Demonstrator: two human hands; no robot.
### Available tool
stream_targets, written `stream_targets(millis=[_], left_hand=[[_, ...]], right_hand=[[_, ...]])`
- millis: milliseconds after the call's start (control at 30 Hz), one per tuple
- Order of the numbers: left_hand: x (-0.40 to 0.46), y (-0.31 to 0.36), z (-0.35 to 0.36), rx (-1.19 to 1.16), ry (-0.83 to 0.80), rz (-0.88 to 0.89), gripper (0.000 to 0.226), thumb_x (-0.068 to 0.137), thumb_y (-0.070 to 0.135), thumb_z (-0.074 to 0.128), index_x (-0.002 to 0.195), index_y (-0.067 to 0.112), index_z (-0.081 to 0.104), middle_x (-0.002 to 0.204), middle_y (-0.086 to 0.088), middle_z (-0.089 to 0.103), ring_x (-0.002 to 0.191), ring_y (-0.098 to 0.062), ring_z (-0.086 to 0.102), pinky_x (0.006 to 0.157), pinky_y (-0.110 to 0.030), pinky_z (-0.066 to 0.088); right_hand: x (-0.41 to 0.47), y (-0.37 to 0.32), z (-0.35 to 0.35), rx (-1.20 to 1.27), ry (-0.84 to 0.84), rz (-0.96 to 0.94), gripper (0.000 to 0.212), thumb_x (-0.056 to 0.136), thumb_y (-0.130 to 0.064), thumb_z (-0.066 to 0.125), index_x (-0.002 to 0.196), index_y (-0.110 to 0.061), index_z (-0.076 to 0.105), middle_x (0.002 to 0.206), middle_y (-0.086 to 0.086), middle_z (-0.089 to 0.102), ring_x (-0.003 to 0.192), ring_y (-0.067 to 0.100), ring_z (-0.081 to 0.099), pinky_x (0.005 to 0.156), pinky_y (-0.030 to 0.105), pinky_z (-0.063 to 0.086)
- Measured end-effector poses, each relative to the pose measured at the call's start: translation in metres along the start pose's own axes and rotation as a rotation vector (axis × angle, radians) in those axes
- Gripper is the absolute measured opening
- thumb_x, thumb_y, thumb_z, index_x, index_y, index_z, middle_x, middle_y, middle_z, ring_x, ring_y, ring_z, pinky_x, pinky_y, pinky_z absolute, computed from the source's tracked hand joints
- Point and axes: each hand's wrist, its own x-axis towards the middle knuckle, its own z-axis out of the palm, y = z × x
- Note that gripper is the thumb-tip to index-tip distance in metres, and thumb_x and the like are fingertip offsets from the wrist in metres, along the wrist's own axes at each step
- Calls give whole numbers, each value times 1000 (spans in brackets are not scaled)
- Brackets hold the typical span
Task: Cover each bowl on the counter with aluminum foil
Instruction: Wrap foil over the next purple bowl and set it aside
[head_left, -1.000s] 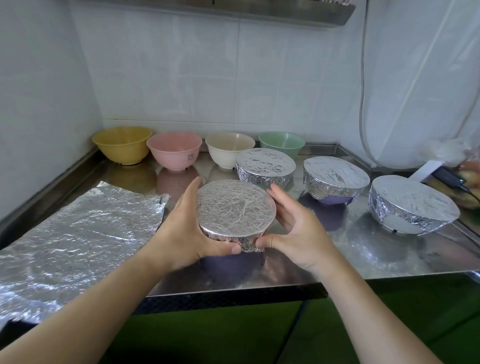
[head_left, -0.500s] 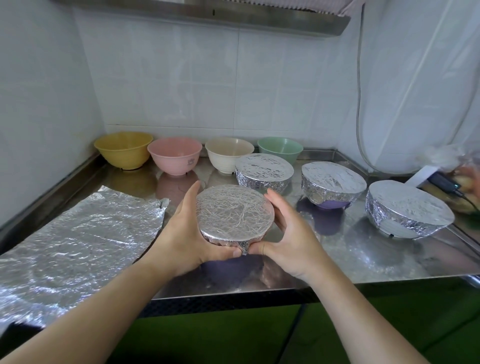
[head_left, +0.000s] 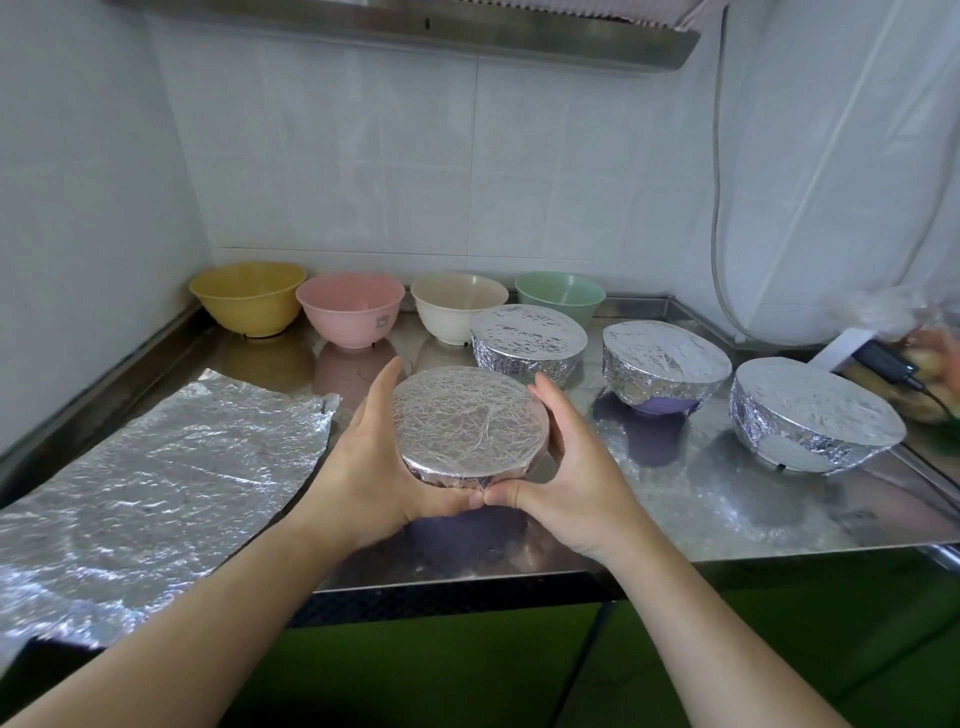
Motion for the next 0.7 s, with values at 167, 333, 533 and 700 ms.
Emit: stream_targets(millis=[167,333,533,700], left_hand=[[0,-3,0,-35,-19,-8,165,38,66,100,164,35,-3,159,19,28,140,7,27,115,-21,26],[6,-8,-10,-324,-85,-101,141,57,78,88,163,41,3,159,12,42,146,-6,41,124,-46,32],[28,21,-2,-489,310,-305,53,93,51,63,140,27,62,135,10,64,129,-14,57,114,-37,40],[31,24,21,-731,414,-385,37,93,33,64,128,27,72,121,14,70,124,-13,62,114,-40,44]], right_hand=[[-1,1,-2,-27,-13,28,143,53,-44,102,167,-44,15,162,-32,34,147,-12,34,126,30,30],[-2,-9,-7,260,-103,119,119,70,-73,81,167,-39,21,169,-24,29,152,-6,29,130,39,21],[10,-51,38,318,518,193,46,108,-35,49,152,-21,54,149,-10,55,141,10,48,109,27,33],[22,-56,60,579,684,277,41,108,-19,49,146,-16,61,143,-6,62,136,12,54,113,29,39]])
